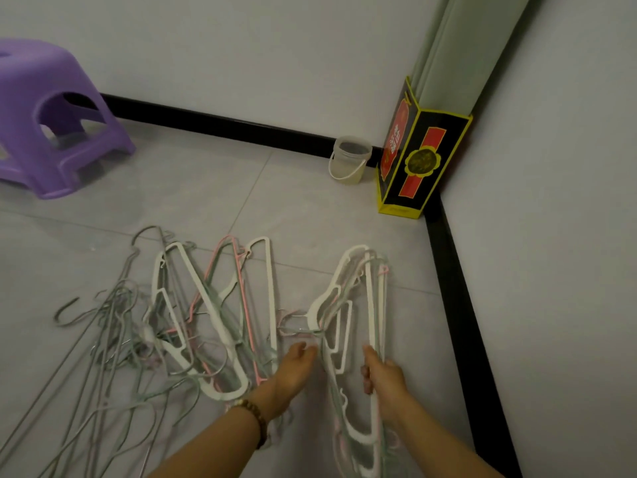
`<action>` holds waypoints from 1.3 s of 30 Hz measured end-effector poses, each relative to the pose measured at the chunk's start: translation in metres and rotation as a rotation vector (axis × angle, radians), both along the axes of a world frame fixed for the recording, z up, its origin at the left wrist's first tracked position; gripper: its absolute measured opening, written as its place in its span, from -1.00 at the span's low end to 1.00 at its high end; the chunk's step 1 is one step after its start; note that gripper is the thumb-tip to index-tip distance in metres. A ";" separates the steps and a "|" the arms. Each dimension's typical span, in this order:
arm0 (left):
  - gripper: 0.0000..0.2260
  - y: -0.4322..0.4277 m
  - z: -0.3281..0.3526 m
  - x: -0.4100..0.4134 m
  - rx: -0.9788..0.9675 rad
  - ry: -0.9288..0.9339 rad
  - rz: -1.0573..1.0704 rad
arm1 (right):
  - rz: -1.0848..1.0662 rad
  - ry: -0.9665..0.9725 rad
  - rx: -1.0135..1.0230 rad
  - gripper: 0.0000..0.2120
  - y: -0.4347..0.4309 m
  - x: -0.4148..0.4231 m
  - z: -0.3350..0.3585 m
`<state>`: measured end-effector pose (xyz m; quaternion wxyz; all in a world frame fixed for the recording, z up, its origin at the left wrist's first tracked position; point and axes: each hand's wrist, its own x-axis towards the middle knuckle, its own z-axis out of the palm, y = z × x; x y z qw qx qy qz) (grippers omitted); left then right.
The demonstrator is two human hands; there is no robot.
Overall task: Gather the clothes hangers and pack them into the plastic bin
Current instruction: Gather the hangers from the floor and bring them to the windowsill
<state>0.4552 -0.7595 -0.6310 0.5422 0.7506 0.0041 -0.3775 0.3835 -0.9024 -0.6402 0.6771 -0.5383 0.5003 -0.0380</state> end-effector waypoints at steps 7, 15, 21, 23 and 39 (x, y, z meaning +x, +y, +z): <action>-0.36 -0.021 0.028 -0.006 -0.286 0.372 0.000 | 0.177 -0.241 -0.182 -0.60 -0.003 0.010 0.069; -0.55 -0.031 0.043 0.011 -0.213 -0.086 0.384 | 0.174 -0.368 -0.308 -0.60 -0.026 -0.003 0.112; -0.42 -0.031 0.051 0.020 -0.206 0.080 0.195 | 0.187 -0.366 -0.232 -0.59 -0.032 -0.019 0.112; -0.41 -0.034 0.046 0.014 -0.123 -0.008 0.078 | 0.175 -0.360 -0.229 -0.59 -0.033 -0.024 0.110; -0.39 0.024 0.025 0.007 -0.009 -0.094 0.087 | 0.202 -0.349 0.053 -0.60 -0.024 0.002 0.085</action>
